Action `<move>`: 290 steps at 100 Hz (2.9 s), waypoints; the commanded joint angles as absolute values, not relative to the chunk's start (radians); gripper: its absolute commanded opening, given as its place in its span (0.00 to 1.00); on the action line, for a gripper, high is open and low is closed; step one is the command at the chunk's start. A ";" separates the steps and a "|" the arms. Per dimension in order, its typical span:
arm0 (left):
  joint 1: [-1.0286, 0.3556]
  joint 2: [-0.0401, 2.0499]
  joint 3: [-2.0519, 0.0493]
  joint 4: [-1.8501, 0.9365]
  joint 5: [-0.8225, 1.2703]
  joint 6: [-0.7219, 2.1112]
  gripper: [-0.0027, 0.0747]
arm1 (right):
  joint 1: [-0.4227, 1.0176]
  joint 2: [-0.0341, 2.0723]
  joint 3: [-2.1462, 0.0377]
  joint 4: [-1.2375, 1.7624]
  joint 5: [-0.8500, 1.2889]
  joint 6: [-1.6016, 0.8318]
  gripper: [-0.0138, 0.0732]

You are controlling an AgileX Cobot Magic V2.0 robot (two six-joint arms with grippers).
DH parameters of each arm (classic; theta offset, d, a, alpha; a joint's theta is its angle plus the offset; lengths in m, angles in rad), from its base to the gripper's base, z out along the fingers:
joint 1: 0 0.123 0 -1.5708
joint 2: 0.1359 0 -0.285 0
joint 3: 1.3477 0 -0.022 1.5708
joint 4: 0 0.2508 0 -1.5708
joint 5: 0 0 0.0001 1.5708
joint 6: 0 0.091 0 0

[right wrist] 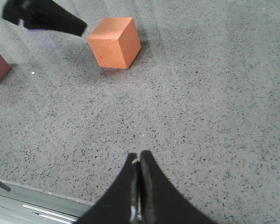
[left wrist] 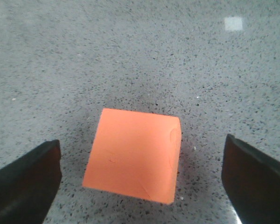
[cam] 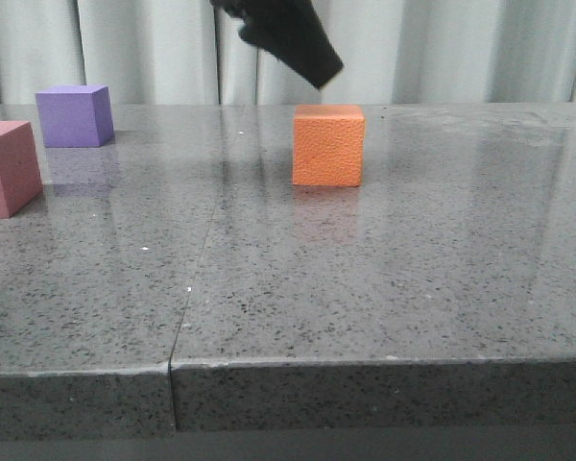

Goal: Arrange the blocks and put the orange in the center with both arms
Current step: 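Reach the left gripper over the orange cube and close on it, then lift the orange cube with the left gripper and carry it toward the purple cube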

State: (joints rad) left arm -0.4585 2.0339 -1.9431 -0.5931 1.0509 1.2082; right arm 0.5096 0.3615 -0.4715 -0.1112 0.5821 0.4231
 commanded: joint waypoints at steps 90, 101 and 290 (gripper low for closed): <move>-0.482 2.084 -1.978 -0.636 0.982 1.257 0.45 | 0.508 0.368 -0.496 -0.129 0.507 0.416 0.08; -0.482 2.084 -1.978 -0.636 0.980 1.257 0.44 | 0.508 0.368 -0.496 -0.129 0.507 0.416 0.08; -0.256 1.792 -1.663 0.376 0.871 -0.503 0.44 | 0.508 0.368 -0.496 -0.129 0.507 0.416 0.08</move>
